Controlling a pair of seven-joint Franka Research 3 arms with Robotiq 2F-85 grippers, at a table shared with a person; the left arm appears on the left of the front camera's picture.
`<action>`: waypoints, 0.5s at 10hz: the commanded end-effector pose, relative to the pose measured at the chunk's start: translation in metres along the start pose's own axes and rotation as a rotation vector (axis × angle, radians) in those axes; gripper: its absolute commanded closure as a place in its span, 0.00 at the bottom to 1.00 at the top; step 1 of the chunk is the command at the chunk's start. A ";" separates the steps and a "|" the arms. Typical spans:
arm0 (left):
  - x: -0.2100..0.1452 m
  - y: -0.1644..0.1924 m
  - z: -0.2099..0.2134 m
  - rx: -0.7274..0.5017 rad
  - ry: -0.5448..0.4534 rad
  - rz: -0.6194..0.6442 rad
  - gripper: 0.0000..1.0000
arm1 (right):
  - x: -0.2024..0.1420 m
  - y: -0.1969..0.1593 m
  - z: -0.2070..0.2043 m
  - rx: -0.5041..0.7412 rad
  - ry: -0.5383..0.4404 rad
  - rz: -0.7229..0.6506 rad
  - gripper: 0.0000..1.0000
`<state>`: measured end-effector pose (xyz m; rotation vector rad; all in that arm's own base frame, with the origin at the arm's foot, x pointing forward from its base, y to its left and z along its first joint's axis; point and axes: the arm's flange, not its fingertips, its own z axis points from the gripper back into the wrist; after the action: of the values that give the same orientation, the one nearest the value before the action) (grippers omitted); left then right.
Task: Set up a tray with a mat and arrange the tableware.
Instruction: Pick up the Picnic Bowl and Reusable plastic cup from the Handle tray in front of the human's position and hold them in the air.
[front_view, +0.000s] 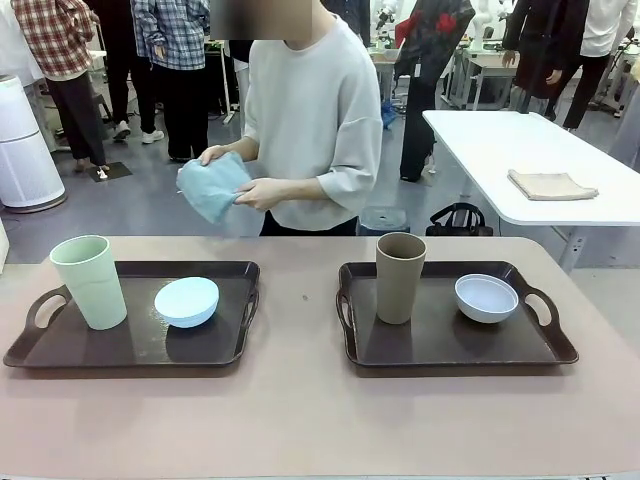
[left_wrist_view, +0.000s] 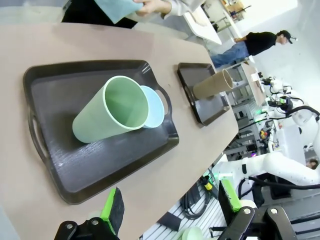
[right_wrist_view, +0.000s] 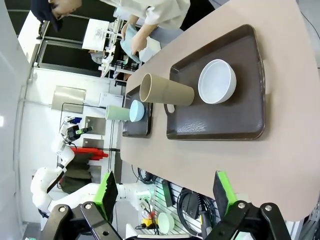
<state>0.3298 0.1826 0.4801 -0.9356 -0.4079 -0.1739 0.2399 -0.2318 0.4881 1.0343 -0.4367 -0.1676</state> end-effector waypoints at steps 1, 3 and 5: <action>0.000 0.000 0.000 -0.011 -0.006 -0.005 0.00 | 0.002 -0.001 0.001 0.025 -0.005 0.012 0.00; 0.000 0.000 0.000 -0.011 -0.006 -0.005 0.00 | 0.002 -0.001 0.001 0.025 -0.005 0.012 0.00; 0.000 0.000 0.000 -0.011 -0.006 -0.005 0.00 | 0.002 -0.001 0.001 0.025 -0.005 0.012 0.00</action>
<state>0.3295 0.1827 0.4801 -0.9354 -0.4071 -0.1732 0.2391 -0.2314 0.4884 1.0337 -0.4342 -0.1686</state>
